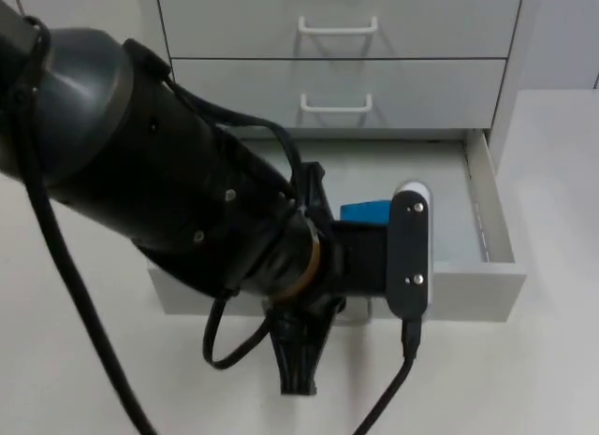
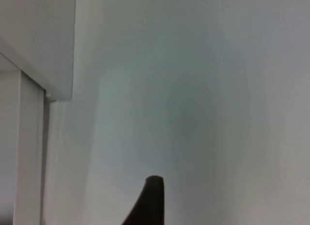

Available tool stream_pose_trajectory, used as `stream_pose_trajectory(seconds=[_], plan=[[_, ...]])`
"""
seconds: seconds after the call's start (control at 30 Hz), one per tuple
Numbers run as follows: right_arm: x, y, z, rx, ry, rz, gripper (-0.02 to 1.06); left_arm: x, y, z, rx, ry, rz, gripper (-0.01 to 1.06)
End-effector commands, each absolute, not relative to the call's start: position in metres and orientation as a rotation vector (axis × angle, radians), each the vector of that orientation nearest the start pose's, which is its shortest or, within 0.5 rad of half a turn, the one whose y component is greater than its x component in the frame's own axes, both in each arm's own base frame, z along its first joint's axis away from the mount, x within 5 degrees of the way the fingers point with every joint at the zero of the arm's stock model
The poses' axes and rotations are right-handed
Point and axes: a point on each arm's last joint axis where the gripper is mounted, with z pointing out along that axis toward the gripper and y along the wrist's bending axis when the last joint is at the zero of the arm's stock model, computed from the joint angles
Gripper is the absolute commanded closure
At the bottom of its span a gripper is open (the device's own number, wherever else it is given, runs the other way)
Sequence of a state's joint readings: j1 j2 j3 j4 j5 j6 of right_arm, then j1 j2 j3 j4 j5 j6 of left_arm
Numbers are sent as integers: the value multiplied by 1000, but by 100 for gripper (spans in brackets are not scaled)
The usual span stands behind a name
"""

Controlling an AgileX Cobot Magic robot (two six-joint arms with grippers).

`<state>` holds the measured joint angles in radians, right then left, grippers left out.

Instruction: Open the drawer with the left hand, place the block into the drawer with the right hand, then close the drawer with the left hand.

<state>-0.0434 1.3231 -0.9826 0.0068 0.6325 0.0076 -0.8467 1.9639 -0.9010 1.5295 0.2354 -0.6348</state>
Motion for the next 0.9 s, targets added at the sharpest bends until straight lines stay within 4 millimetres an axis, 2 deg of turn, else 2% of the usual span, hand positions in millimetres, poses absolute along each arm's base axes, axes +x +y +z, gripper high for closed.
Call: stream_pose_trajectory(seconds=[0.0, 0.17, 0.4, 0.73, 0.87], plan=[[273, -10, 295, 69, 2442, -4, 23, 262, -248, 107, 1846, 1699, 382, 105], [274, -10, 296, 69, 2437, -4, 23, 279, -246, 105, 1783, 1748, 388, 105], [276, -10, 297, 69, 2408, -4, 23, 303, -253, 123, 1709, 1705, 416, 105], [277, -10, 299, 68, 2381, -5, 23, 331, -252, 115, 1674, 1717, 470, 105], [278, -10, 299, 68, 2376, -5, 23, 350, -247, 119, 1629, 1708, 493, 105]])
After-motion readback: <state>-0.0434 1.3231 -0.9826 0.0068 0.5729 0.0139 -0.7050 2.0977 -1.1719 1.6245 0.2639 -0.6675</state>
